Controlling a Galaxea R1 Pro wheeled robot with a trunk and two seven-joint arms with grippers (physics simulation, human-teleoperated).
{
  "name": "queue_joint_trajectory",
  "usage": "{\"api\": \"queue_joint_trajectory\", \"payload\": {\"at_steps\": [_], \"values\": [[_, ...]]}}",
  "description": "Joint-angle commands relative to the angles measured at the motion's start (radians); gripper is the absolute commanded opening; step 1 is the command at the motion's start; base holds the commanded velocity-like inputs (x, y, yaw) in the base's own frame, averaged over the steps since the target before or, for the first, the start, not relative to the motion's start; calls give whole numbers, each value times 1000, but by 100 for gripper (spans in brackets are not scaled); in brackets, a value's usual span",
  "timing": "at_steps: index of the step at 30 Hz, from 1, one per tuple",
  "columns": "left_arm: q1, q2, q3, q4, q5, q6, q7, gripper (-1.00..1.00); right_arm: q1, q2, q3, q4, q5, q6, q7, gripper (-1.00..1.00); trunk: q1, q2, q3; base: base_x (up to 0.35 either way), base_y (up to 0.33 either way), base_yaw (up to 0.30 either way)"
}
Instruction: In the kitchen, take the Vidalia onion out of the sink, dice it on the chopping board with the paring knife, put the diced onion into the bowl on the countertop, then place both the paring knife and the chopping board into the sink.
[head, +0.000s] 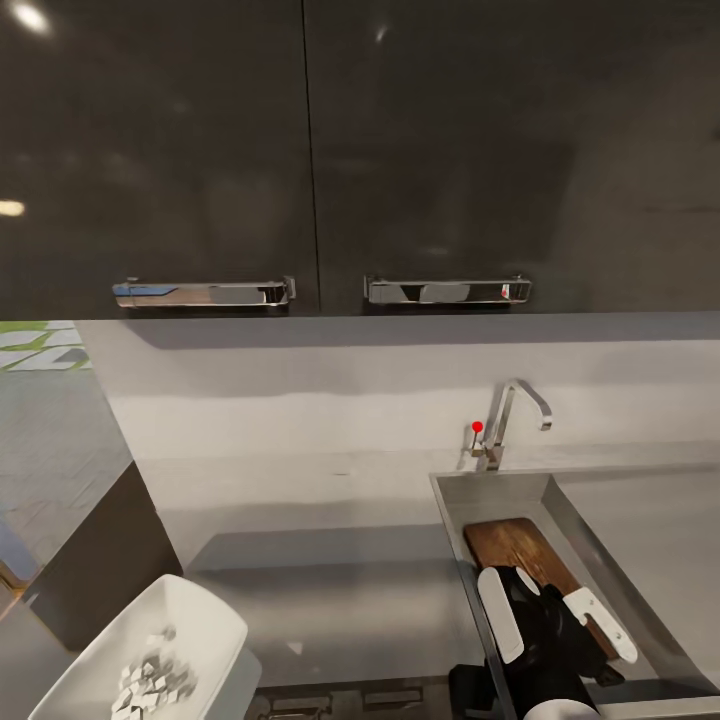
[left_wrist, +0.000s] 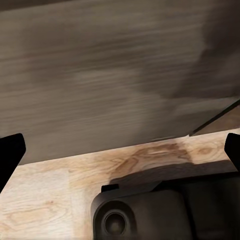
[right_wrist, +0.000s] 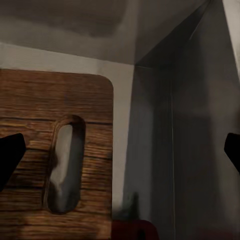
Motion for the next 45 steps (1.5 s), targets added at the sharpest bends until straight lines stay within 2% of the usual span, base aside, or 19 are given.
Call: {"api": "queue_joint_trajectory", "payload": {"at_steps": [1,4,5,7,12,13,15,17,20,23,24,30,35,45], "values": [[0,1,-8,-1,7,-1,8,100,-1,1,-2,-5,-2,3,-2,100,1,-2,-2,0,0,0],[0,1,-8,0,7,-2,8,100,-1,1,34,-37,-2,5,-2,100,1,-2,-2,0,0,0],[0,1,-8,0,7,-2,8,100,-1,1,56,-60,-2,7,-2,100,1,-2,-2,0,0,0],[0,1,-8,0,7,-3,8,100,-1,1,123,-166,-3,28,-3,100,1,-2,-2,0,0,0],[0,3,-8,1,7,-4,8,100,-1,1,181,-358,-7,215,3,100,1,-2,-2,0,0,0],[0,3,-8,1,7,-4,8,100,-1,1,198,-372,-7,227,15,100,1,-2,-2,0,0,0],[0,3,-8,2,7,-4,8,100,1,1,259,-404,-7,243,72,100,1,-2,-2,-27,0,0],[0,3,-8,2,7,-4,8,100,3,1,298,-438,-7,270,146,100,1,-2,-2,-75,0,0],[0,3,-8,2,7,-4,8,100,5,1,315,-479,-7,341,272,100,1,-2,-2,-118,0,0],[0,3,-8,2,7,-4,8,100,6,1,318,-494,-6,380,413,100,1,-2,-2,-177,0,0],[0,3,-8,2,7,-4,8,100,6,1,319,-496,-6,383,428,100,1,-2,-2,-232,0,0],[0,3,-8,2,7,-5,8,100,7,1,323,-497,-5,389,456,100,1,-2,-2,-285,0,0],[0,4,-8,2,7,-6,8,100,7,1,356,-498,-4,388,457,100,1,-2,-2,-340,0,0],[0,5,-8,2,7,-6,8,100,10,1,362,-496,-4,387,459,100,1,-2,-2,-346,0,0]]}}
